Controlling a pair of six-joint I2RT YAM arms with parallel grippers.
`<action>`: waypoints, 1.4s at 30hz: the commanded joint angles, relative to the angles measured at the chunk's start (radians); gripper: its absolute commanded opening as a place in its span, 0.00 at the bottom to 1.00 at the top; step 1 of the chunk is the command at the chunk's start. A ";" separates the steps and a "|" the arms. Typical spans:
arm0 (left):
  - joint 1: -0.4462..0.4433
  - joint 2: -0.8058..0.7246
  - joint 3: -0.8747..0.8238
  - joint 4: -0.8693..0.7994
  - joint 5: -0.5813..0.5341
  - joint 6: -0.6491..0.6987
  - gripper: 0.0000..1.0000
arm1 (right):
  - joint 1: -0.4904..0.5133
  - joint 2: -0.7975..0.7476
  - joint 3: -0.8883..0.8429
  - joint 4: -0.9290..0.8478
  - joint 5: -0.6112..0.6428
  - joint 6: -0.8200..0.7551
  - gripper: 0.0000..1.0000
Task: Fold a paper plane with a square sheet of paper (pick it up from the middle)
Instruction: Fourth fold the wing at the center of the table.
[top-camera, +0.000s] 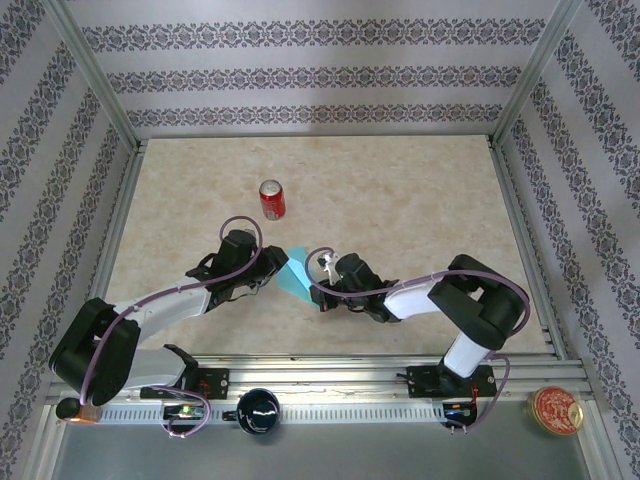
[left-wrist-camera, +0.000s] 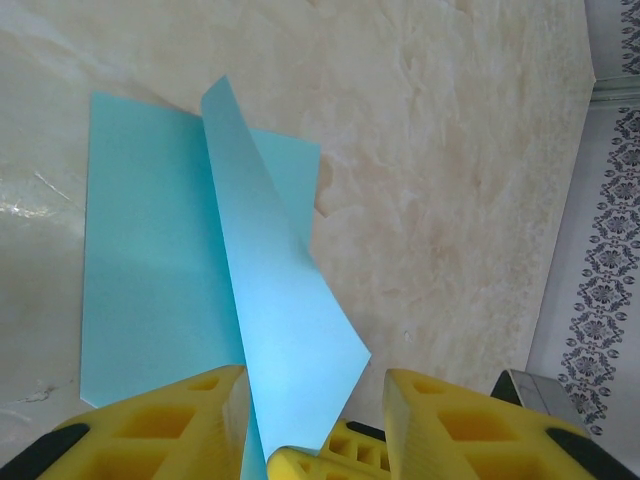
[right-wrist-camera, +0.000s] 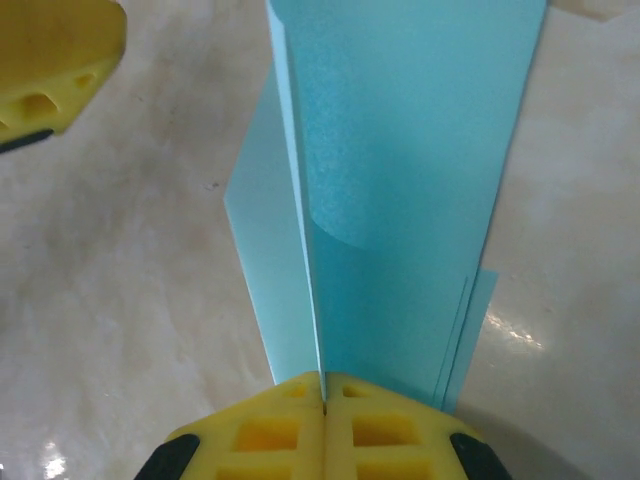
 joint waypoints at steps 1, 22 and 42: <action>-0.006 0.000 -0.004 -0.005 0.002 0.030 0.39 | -0.026 0.033 0.013 0.065 -0.112 0.076 0.00; 0.006 0.042 -0.007 0.026 0.045 0.044 0.34 | -0.119 0.131 0.030 0.155 -0.303 0.280 0.00; 0.006 0.149 0.025 0.119 0.131 0.072 0.15 | -0.135 0.184 -0.008 0.242 -0.323 0.384 0.00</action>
